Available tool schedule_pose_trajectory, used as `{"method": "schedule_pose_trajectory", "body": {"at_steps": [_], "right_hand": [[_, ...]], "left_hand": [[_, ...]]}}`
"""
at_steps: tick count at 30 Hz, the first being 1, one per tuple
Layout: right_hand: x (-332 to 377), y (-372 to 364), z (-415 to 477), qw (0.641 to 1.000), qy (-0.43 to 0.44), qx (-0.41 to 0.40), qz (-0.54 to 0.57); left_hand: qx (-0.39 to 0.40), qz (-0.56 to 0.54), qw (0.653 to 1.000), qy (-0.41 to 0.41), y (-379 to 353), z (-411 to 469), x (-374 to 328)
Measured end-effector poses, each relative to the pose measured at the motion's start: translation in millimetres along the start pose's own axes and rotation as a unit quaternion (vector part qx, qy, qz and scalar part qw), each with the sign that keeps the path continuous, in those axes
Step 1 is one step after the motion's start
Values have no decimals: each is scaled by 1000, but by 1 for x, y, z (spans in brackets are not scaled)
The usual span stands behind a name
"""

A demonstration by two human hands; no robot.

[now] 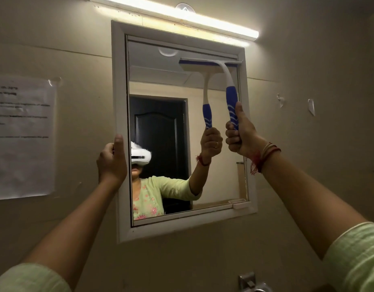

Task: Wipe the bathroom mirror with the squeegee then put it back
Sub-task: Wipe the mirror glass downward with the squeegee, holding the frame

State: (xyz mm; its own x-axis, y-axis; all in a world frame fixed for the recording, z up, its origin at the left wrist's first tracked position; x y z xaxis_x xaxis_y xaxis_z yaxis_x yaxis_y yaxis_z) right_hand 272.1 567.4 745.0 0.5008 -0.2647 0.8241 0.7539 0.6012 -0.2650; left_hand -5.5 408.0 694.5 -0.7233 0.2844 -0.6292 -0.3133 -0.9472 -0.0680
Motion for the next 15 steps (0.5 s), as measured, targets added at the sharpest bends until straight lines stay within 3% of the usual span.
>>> {"method": "schedule_pose_trajectory", "body": {"at_steps": [15], "right_hand": [[-28, 7, -18, 1000, -7, -7, 2]], "left_hand": [[-3, 4, 1000, 4, 0, 1, 2]]}}
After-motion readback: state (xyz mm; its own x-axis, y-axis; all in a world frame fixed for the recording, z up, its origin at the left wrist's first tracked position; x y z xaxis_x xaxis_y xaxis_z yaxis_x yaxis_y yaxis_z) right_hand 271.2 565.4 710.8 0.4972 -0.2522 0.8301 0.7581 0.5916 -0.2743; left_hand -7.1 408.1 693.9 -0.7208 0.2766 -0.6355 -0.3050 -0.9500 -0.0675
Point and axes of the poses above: each hand's wrist, its own z-axis towards the middle knuckle, its own y-axis out of the back of the hand, x = y × z, the point moved 4 cm from there along z, towards the middle knuckle, and after that the axes turned 3 degrees about y, right-handed, at the moved point
